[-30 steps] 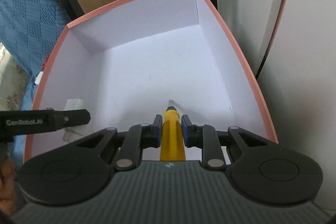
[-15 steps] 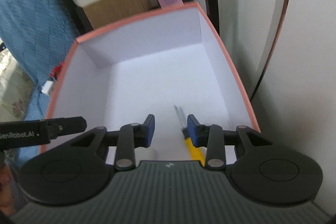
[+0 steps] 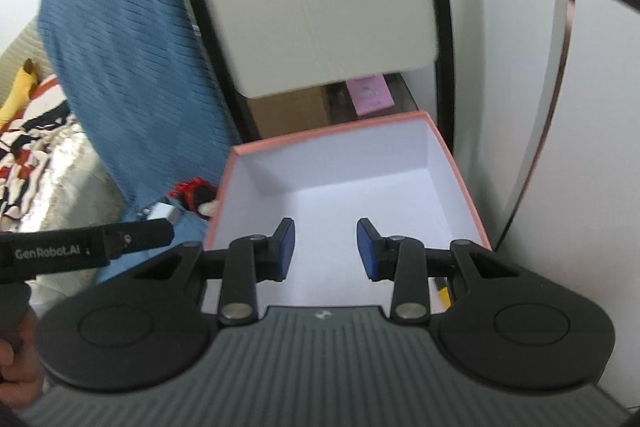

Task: Organize rigid objects
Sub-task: 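Withdraw both open grippers from the pink box back toward the cushion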

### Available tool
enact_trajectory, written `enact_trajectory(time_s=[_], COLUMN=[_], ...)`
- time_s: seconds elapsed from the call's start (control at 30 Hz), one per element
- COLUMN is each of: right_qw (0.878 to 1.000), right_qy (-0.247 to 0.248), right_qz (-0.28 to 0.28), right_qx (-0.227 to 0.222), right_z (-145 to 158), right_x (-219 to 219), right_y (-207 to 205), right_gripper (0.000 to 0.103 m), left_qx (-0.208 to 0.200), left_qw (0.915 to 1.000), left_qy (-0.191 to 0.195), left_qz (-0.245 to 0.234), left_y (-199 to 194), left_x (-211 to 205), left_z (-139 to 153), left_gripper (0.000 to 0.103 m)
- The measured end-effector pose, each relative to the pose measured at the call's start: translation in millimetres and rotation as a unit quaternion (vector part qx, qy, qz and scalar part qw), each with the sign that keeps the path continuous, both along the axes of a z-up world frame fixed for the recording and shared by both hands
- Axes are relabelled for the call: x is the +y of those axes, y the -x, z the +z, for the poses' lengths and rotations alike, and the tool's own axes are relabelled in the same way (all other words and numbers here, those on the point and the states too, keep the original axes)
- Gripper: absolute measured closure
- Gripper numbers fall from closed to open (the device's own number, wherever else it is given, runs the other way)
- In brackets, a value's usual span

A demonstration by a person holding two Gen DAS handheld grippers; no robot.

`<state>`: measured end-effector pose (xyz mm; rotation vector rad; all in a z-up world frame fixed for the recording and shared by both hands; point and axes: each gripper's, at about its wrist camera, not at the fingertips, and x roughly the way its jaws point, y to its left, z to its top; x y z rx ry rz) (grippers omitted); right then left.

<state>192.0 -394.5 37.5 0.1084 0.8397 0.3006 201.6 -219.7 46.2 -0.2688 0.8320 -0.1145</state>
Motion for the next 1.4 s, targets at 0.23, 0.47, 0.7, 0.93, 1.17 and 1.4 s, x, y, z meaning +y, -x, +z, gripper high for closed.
enact_trajectory(time_s=[0.23,0.47,0.7,0.93,1.17,1.4], right_qw=[0.999,0.998,0.998,0.998,0.998,0.998], right_qy=[-0.004,-0.006,-0.009,0.011,0.022,0.024], right_qz=[0.010,0.021,0.020,0.027,0.029,0.028], right_qx=[-0.036,-0.053,-0.061,-0.062,-0.057,-0.053], right_z=[28.5,42.3,44.0,40.8,32.4,17.3], right_x=[23.4,49.5,72.9,96.8,118.3,133.7], right_y=[31.4,62.4,94.3,119.2,137.1,153.8], right_gripper=[0.066,0.066,0.066,0.066,0.066,0.066], left_qx=[-0.032,-0.050,-0.075,-0.083,-0.092,-0.090], left_qw=[0.9994,0.9983,0.9963,0.9954,0.9942,0.9940], left_qy=[-0.006,-0.021,-0.022,-0.021,-0.015,-0.019], left_qz=[0.013,0.021,0.034,0.043,0.055,0.059], left_y=[35.3,72.5,109.6,137.1,158.9,174.6], left_x=[30.8,64.8,96.9,122.4,146.7,163.9], left_z=[30.4,45.7,48.4,43.9,37.8,20.1], left_gripper=[0.033,0.031,0.031,0.030,0.030,0.030])
